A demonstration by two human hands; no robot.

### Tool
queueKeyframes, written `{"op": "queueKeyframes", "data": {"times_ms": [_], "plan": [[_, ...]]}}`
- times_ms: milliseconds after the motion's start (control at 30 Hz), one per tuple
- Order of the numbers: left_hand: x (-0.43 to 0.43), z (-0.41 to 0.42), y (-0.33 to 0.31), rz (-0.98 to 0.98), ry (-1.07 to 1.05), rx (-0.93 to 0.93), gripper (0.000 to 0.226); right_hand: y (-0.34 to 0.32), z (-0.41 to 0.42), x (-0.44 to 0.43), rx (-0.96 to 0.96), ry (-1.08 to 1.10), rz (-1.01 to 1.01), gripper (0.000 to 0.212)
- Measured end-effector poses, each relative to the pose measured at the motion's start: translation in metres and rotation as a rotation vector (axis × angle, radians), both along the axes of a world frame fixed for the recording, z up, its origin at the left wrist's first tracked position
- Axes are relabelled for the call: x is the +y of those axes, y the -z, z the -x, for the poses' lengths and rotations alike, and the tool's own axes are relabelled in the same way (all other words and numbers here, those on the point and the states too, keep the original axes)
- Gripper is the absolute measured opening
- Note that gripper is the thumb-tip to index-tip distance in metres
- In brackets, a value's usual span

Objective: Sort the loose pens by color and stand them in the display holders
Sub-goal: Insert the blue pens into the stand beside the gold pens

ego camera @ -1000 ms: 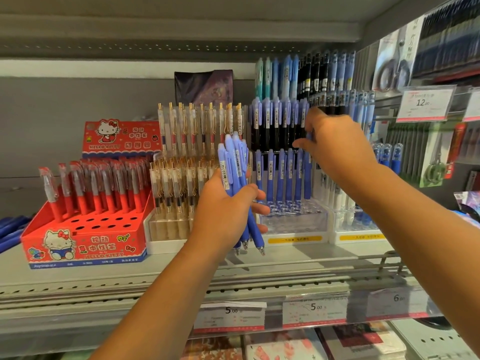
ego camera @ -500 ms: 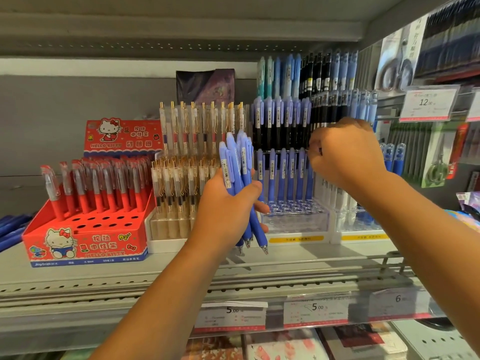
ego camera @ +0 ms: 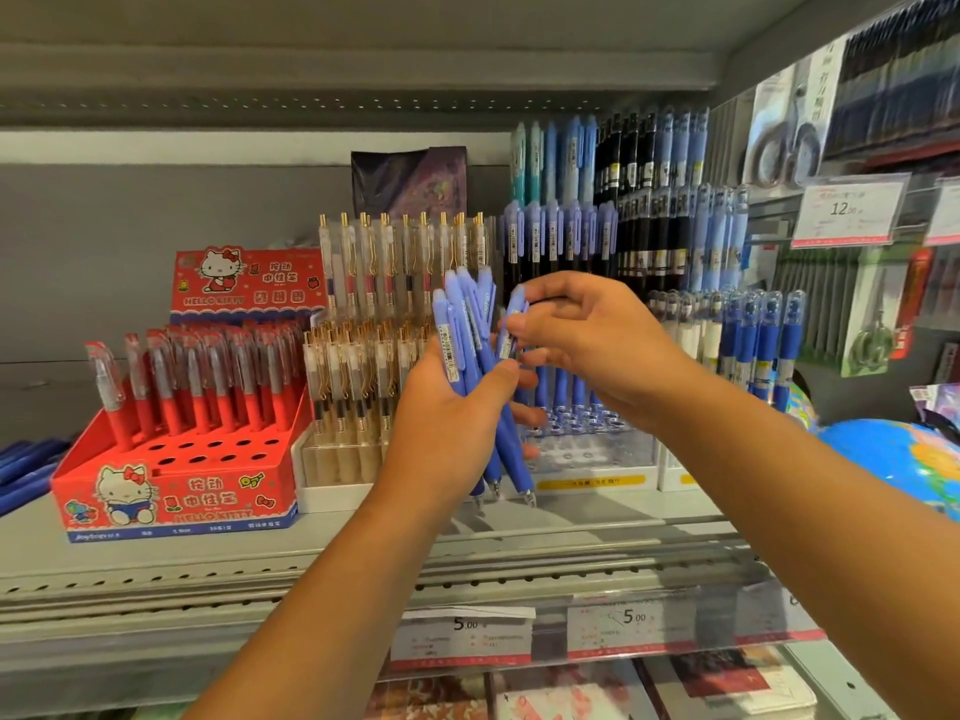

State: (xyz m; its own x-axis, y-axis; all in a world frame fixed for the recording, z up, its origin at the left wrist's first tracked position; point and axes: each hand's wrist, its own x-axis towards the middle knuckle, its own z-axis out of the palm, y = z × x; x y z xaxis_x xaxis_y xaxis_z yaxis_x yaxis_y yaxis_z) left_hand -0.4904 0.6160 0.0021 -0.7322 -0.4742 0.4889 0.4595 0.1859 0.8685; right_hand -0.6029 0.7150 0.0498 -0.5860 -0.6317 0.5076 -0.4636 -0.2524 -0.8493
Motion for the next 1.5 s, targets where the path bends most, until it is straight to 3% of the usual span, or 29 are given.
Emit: {"op": "queueKeyframes", "data": {"times_ms": [167, 367, 533, 833, 1167, 1500], "plan": [[-0.004, 0.003, 0.001, 0.002, -0.071, 0.01, 0.016, 0.004, 0.002, 0.001, -0.143, -0.081, 0.148, 0.033], [-0.002, 0.001, 0.001, -0.017, -0.07, -0.024, 0.021, -0.001, 0.011, 0.003, -0.155, 0.071, 0.298, 0.023], [-0.003, 0.0, 0.0, -0.038, -0.08, -0.023, 0.026, -0.009, 0.021, 0.006, -0.117, 0.193, 0.406, 0.027], [0.0, 0.001, -0.002, 0.01, -0.112, 0.018, 0.011, 0.004, 0.029, -0.004, 0.305, 0.33, 0.205, 0.026], [0.0, 0.0, 0.0, 0.038, -0.108, 0.028, 0.006, 0.021, 0.03, -0.016, 0.453, 0.379, -0.077, 0.021], [0.001, -0.001, 0.0, 0.099, -0.122, 0.005, 0.013, 0.019, 0.036, -0.017, 0.412, 0.417, -0.205, 0.018]]}}
